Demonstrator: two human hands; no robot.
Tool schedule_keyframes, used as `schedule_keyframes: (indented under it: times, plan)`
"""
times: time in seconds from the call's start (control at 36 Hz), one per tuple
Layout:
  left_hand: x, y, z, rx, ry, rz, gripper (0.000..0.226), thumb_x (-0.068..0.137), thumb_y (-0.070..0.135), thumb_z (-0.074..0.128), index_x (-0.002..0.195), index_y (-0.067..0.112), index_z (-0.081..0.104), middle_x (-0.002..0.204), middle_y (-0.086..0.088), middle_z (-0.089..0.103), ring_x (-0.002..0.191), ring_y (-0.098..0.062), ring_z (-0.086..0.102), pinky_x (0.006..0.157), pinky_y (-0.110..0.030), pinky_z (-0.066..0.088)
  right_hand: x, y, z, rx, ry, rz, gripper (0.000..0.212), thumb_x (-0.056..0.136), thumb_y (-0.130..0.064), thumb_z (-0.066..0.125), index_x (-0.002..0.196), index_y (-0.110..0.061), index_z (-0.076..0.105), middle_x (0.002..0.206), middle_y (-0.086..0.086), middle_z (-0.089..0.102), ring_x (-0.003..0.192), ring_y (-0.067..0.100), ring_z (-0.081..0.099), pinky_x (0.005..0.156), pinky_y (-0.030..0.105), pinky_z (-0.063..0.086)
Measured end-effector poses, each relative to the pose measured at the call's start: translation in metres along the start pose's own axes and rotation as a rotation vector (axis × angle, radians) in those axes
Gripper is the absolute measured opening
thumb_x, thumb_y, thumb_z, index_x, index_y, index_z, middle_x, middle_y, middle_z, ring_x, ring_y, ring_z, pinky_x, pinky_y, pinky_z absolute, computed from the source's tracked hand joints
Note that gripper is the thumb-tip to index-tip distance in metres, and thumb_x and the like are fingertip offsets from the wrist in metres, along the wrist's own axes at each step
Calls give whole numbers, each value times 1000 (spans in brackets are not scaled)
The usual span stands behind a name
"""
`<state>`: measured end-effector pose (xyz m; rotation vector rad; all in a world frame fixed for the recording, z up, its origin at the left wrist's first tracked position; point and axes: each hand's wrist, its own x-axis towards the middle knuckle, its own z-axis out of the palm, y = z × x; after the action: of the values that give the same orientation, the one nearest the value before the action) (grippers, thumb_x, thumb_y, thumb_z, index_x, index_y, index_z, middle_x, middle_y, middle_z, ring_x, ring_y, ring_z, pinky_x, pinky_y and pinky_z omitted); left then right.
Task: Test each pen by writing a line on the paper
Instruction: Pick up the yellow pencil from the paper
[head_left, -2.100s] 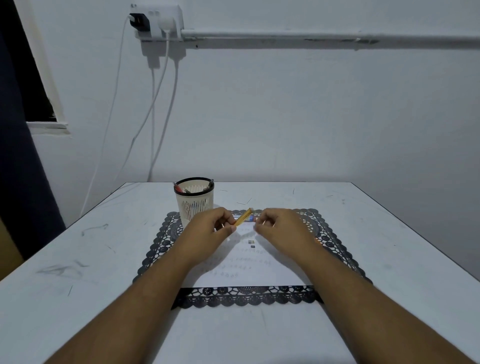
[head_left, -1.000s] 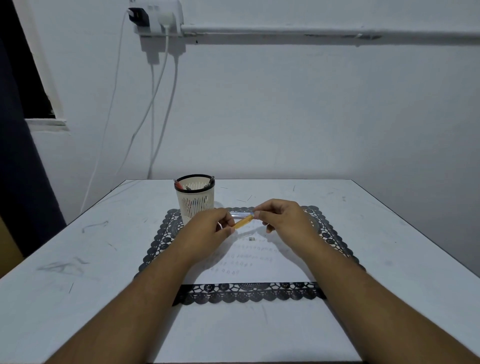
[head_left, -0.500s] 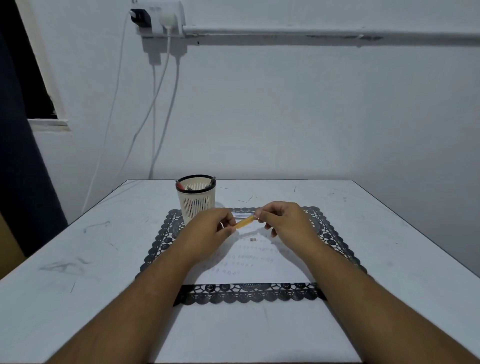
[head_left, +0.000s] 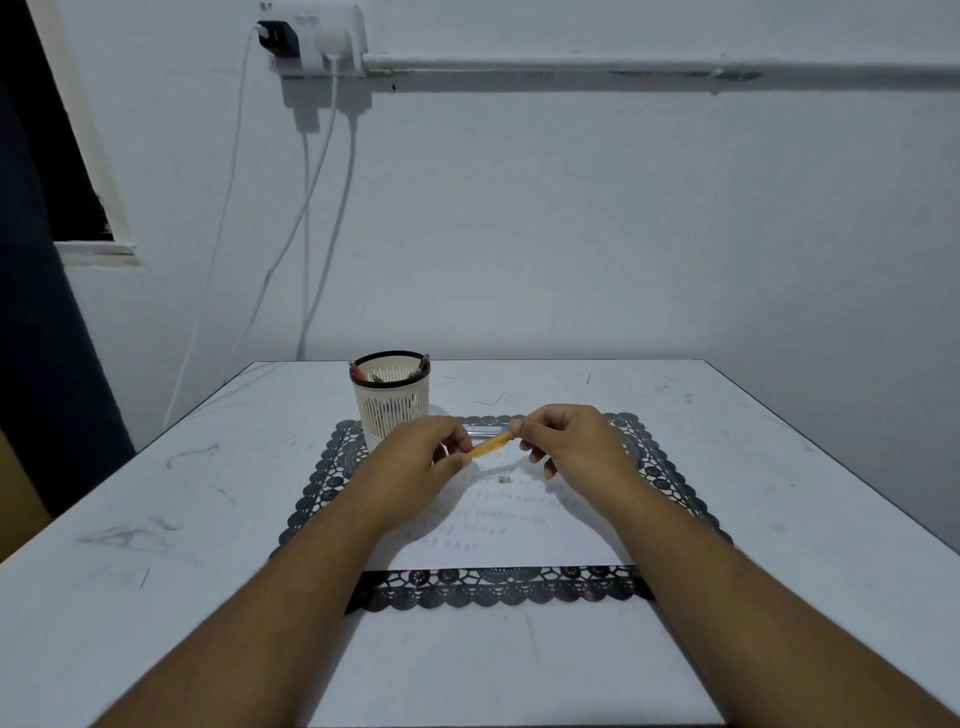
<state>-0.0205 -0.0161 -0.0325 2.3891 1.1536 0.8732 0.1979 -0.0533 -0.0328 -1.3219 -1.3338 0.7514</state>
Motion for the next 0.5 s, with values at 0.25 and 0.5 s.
schedule_keyframes:
  times: [0.25,0.5]
  plan:
    - [1,-5,1,-23,-3,12,14,97,23,69,87,33,66,86,14,66,79,-6,59,72,-31,49,1,1,1,-132,30,-66,19,94,-32,77,81,-19,81,72,-1,75,60,6,59,54,17,42]
    - [1,-2,2,-42,6,3,14,97,23,68,86,31,66,86,10,66,79,-10,59,70,-30,47,0,4,7,-235,55,-128,27,97,-38,71,77,-21,79,60,10,59,54,15,40,58,32,32]
